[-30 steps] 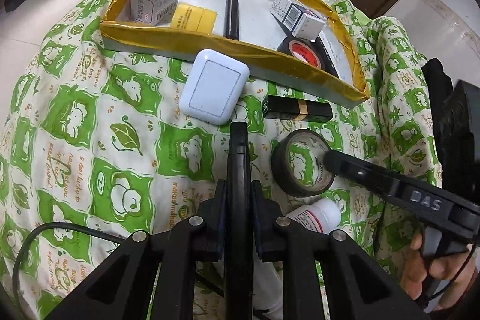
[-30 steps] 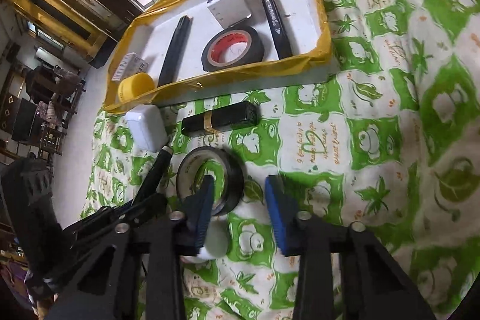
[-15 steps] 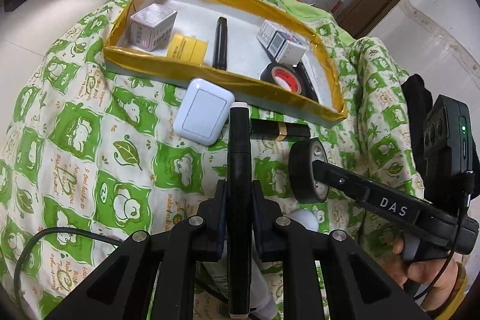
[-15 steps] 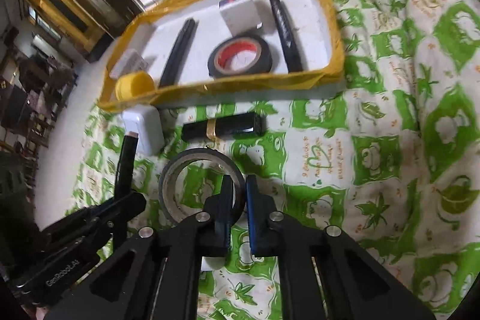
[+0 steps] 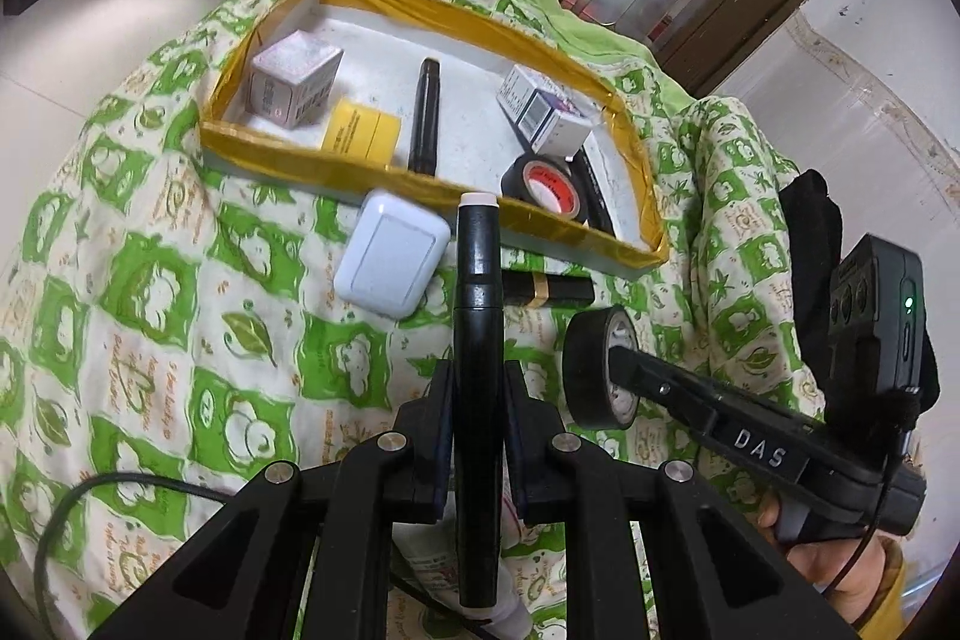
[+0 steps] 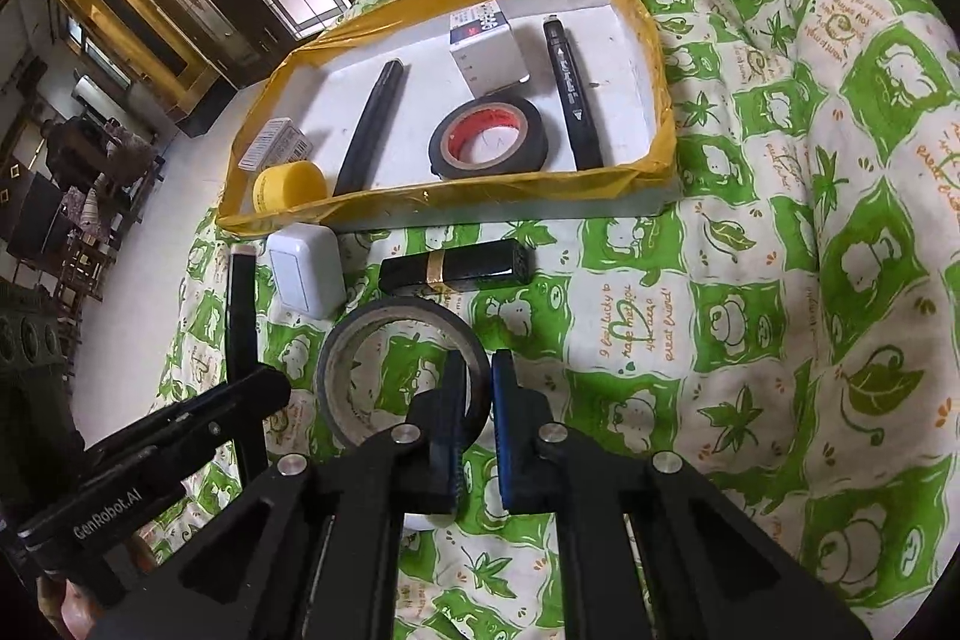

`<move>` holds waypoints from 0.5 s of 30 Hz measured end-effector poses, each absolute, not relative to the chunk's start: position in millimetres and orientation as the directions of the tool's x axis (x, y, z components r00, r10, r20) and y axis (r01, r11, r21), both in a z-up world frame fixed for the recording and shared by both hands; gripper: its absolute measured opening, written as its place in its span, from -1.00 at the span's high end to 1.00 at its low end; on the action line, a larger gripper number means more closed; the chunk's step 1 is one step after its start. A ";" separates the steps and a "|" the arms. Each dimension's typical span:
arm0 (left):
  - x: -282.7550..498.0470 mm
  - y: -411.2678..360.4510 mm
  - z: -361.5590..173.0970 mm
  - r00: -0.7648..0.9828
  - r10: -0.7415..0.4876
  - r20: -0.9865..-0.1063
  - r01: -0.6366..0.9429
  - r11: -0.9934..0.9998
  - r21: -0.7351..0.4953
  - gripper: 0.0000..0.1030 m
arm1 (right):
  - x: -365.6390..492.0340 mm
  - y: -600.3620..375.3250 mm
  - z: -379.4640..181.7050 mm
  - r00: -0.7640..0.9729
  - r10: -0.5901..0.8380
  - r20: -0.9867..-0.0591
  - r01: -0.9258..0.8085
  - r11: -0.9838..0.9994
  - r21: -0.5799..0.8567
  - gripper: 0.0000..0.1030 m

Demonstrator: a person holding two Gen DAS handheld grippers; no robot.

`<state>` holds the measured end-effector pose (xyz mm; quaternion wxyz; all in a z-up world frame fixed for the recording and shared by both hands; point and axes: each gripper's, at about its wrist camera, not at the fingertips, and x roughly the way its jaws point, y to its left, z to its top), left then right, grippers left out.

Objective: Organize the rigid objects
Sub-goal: 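Lift the marker and tape roll and carry both over the tray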

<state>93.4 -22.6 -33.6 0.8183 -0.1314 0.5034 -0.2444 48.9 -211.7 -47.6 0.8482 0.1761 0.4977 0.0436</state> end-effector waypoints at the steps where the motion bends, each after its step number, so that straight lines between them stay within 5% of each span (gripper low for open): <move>1: 95.1 -22.2 -30.6 0.379 -0.530 -0.759 0.272 0.847 -0.456 0.72 | 48.8 -211.3 -47.3 0.501 0.249 -0.829 0.101 0.934 0.342 0.84; 15: 150.2 -19.1 21.2 0.416 -0.525 -0.743 0.307 0.850 -0.429 0.72 | 63.9 -210.8 -25.7 0.528 0.252 -0.811 0.072 0.938 0.338 0.84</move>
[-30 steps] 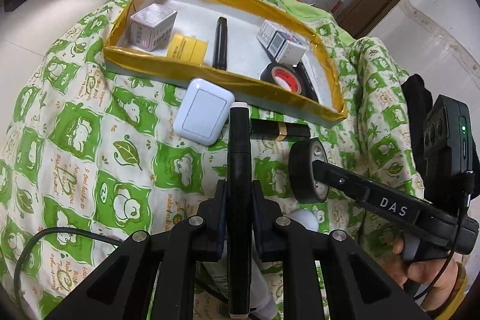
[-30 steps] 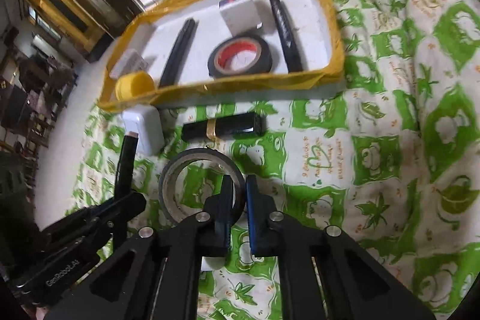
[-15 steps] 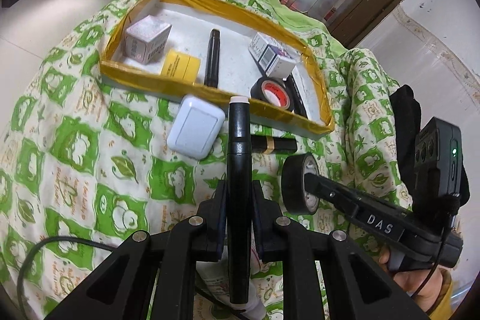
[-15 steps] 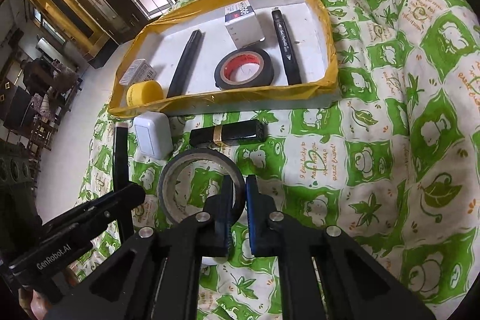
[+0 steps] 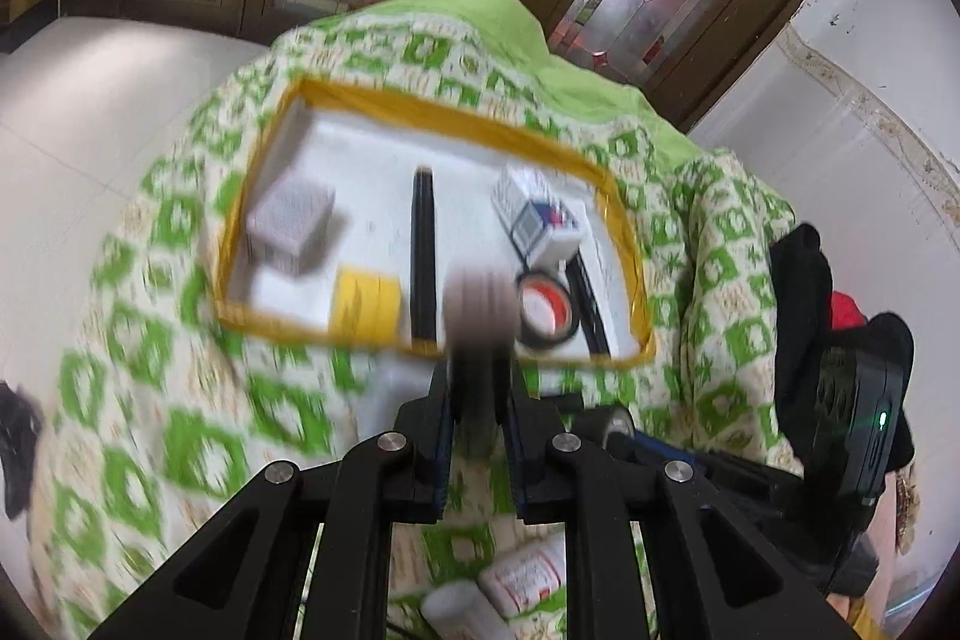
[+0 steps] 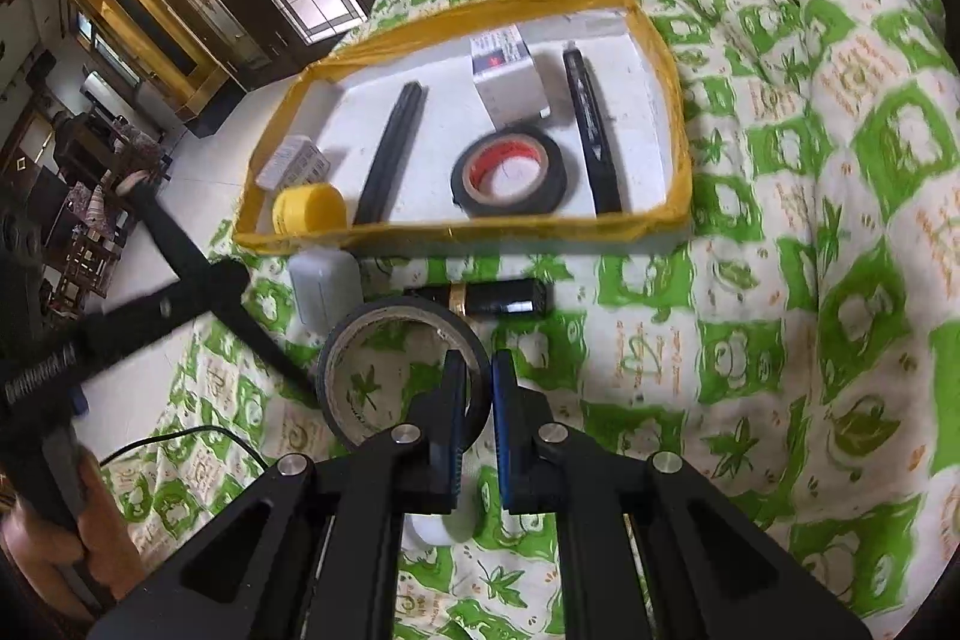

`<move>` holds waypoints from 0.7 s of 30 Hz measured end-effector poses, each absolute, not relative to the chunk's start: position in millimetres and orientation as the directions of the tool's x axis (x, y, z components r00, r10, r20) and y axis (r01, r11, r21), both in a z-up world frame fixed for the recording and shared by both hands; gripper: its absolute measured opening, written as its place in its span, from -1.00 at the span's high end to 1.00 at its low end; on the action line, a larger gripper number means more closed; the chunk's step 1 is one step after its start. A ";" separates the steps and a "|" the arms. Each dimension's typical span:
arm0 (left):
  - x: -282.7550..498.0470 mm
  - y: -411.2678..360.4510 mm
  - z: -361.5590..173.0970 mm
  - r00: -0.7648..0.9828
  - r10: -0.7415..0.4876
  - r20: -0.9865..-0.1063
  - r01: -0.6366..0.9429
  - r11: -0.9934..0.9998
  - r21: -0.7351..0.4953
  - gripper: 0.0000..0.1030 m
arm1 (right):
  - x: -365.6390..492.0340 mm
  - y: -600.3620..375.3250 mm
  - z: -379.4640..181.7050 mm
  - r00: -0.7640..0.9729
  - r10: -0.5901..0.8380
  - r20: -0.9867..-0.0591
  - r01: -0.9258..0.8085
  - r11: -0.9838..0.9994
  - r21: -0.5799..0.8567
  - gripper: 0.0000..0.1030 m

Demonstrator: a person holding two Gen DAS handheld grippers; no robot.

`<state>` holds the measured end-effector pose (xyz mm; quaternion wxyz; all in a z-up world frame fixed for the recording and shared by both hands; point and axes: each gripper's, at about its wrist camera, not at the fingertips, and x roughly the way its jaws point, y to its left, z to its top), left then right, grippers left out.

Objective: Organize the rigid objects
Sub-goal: 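Lift the marker and tape roll and carry both over the tray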

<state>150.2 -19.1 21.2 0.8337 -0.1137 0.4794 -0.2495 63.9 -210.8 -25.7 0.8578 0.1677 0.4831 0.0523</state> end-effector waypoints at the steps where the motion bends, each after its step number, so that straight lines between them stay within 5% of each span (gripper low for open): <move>1: 158.2 -19.2 27.2 0.419 -0.522 -0.743 0.312 0.851 -0.422 0.72 | 66.2 -211.6 -23.2 0.532 0.252 -0.808 0.071 0.938 0.339 0.84; 21: 238.8 -32.5 22.1 0.405 -0.505 -0.762 0.306 0.861 -0.407 0.72 | 130.8 -214.8 -14.2 0.556 0.263 -0.789 0.071 0.930 0.360 0.84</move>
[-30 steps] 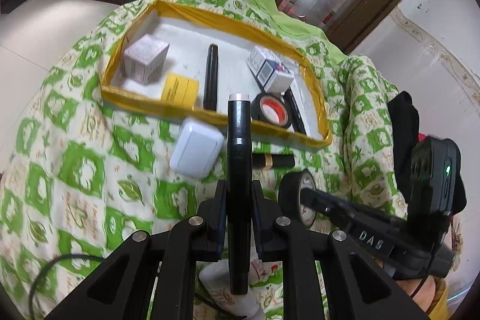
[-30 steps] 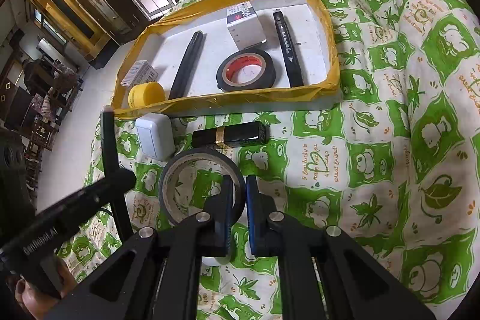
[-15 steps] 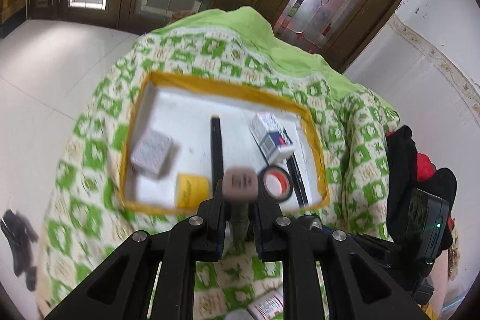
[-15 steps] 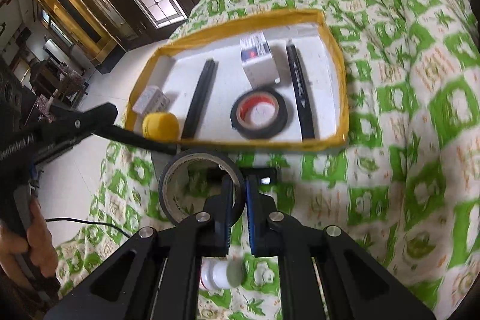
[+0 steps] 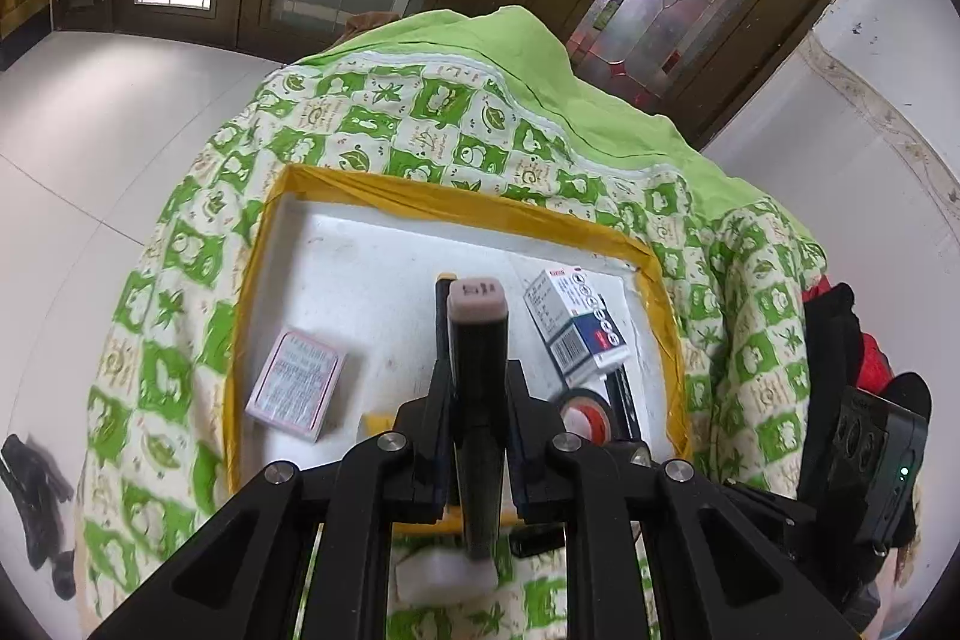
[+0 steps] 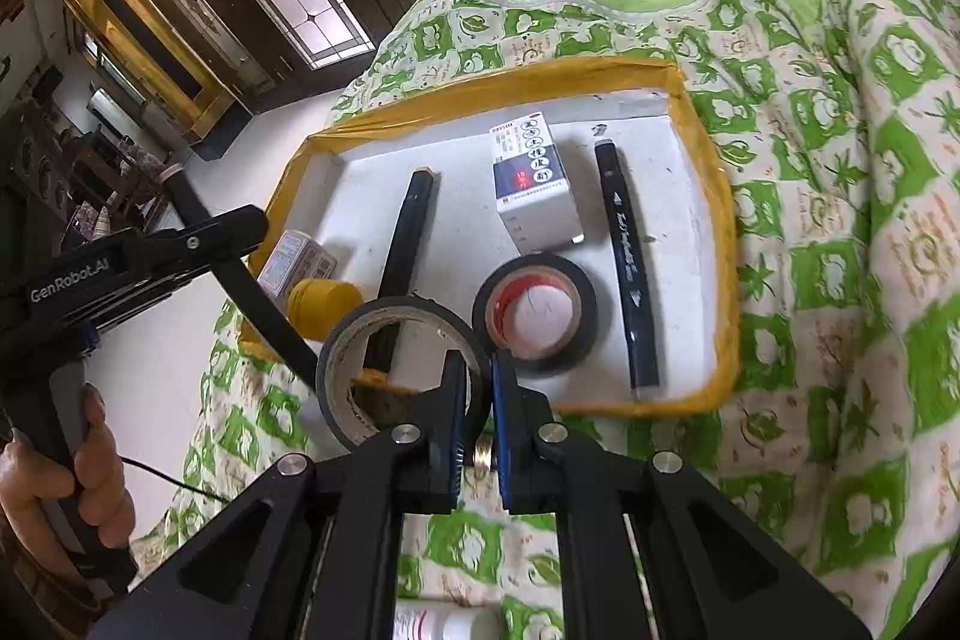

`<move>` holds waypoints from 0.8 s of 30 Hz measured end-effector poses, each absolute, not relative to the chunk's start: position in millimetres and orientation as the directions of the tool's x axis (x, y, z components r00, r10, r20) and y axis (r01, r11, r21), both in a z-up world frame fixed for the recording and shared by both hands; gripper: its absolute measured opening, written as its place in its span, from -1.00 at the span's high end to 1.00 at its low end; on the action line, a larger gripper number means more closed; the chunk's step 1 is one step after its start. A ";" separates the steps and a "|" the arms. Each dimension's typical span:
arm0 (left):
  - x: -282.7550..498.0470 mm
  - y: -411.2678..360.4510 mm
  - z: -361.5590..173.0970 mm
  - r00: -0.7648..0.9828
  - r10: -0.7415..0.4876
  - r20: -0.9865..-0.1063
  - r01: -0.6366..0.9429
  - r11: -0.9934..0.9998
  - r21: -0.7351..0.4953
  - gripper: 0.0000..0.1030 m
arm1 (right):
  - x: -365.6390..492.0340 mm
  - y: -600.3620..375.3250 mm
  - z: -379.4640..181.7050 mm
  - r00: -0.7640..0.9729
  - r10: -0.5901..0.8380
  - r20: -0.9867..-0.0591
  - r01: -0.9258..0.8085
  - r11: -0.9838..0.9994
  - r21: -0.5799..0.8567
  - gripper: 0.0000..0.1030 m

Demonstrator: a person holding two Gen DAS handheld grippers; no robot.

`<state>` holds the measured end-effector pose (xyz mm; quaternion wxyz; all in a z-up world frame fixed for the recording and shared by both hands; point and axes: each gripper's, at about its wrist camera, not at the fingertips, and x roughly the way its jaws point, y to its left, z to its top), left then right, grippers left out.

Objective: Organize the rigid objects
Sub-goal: 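Lift the marker and tape roll and carry both over the tray, then lower the marker and tape roll into the tray and open both grippers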

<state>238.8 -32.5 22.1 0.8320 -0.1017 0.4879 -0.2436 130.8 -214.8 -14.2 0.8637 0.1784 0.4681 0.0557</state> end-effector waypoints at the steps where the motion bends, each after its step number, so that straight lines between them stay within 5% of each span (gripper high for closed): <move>1: 242.2 -35.3 20.4 0.406 -0.501 -0.765 0.306 0.863 -0.403 0.72 | 133.1 -214.4 -14.6 0.556 0.263 -0.789 0.071 0.930 0.360 0.84; 16: 303.1 -57.3 -15.2 0.420 -0.312 -0.852 0.352 0.921 -0.164 0.72 | 187.0 -208.0 -39.7 0.513 0.264 -0.816 0.088 0.930 0.357 0.84; 24: 310.2 -51.6 -31.8 0.395 -0.312 -0.864 0.351 0.920 -0.172 0.72 | 208.6 -196.6 -46.4 0.508 0.229 -0.830 0.057 0.953 0.298 0.84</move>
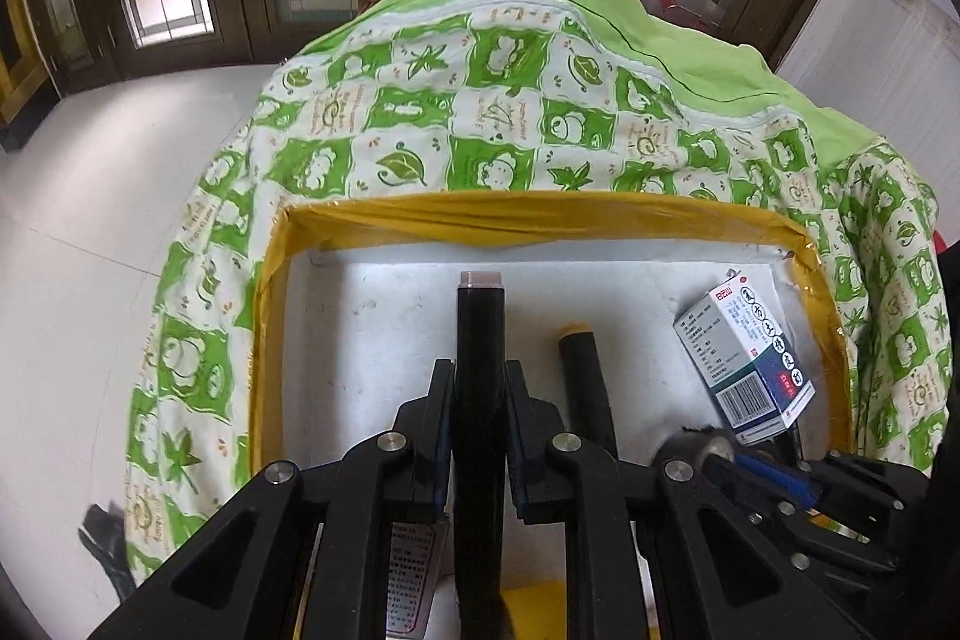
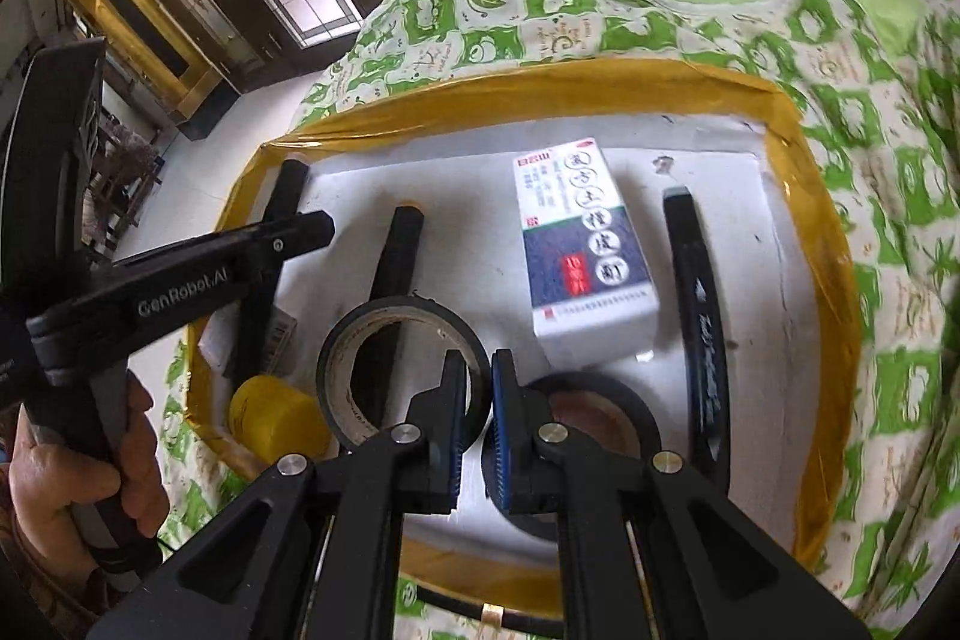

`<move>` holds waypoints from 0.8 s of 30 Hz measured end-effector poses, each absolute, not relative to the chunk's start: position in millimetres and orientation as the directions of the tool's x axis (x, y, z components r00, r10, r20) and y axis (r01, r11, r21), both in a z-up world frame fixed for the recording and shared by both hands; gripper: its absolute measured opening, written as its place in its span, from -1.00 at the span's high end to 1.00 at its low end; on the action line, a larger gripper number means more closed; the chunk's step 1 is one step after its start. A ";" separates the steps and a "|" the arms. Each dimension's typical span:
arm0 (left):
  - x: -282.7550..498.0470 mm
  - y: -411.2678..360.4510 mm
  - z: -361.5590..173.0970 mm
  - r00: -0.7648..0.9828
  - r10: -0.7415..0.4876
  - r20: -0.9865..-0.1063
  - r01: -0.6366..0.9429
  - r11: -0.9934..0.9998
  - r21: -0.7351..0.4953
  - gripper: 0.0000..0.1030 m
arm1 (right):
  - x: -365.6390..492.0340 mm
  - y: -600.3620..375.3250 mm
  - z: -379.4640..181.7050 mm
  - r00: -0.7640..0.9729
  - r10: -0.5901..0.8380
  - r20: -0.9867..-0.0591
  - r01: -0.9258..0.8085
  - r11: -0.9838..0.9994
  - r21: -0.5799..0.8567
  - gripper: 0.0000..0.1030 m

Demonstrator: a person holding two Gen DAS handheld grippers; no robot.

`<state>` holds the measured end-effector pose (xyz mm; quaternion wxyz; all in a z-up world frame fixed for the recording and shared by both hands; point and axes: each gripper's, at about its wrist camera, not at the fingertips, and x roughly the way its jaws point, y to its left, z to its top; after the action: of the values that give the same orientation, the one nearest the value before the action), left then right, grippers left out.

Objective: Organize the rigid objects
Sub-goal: 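Lower the marker and tape roll into the tray and open both grippers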

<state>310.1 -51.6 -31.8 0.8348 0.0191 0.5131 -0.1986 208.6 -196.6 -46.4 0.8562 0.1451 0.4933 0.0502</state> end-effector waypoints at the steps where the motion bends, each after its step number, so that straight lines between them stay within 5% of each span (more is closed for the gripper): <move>1: 309.8 -51.1 -32.0 0.396 -0.311 -0.864 0.347 0.922 -0.172 0.72 | 211.5 -194.7 -47.9 0.509 0.205 -0.836 0.057 0.961 0.270 0.84; 5: 308.3 -49.4 -31.5 0.391 -0.325 -0.861 0.338 0.921 -0.194 0.70 | 220.7 -193.3 -51.2 0.516 0.104 -0.850 0.067 0.985 0.161 0.84; 7: 304.8 -50.0 -29.1 0.395 -0.326 -0.859 0.342 0.920 -0.191 0.55 | 225.1 -196.7 -53.7 0.515 0.105 -0.851 0.070 0.984 0.164 0.84; 9: 300.0 -50.5 -24.0 0.406 -0.329 -0.853 0.349 0.918 -0.189 0.04 | 228.1 -198.5 -53.1 0.521 0.089 -0.849 0.072 0.986 0.147 0.83; 15: 272.2 -44.7 -1.5 0.430 -0.373 -0.822 0.342 0.910 -0.234 -0.25 | 213.2 -207.0 -39.8 0.565 0.135 -0.814 0.061 0.977 0.205 0.68; 21: 204.1 -27.3 3.5 0.403 -0.418 -0.814 0.341 0.894 -0.291 -0.35 | 156.7 -209.9 -7.9 0.626 0.196 -0.754 0.016 0.964 0.264 0.22; 24: 164.7 -15.0 -4.2 0.373 -0.436 -0.819 0.323 0.888 -0.326 -0.35 | 123.5 -216.4 0.1 0.641 0.240 -0.729 0.017 0.945 0.326 -0.19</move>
<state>164.7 -15.0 -4.2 0.8267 -0.0557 0.5107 -0.2296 123.5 -216.4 0.1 0.8928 0.1532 0.4190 0.0626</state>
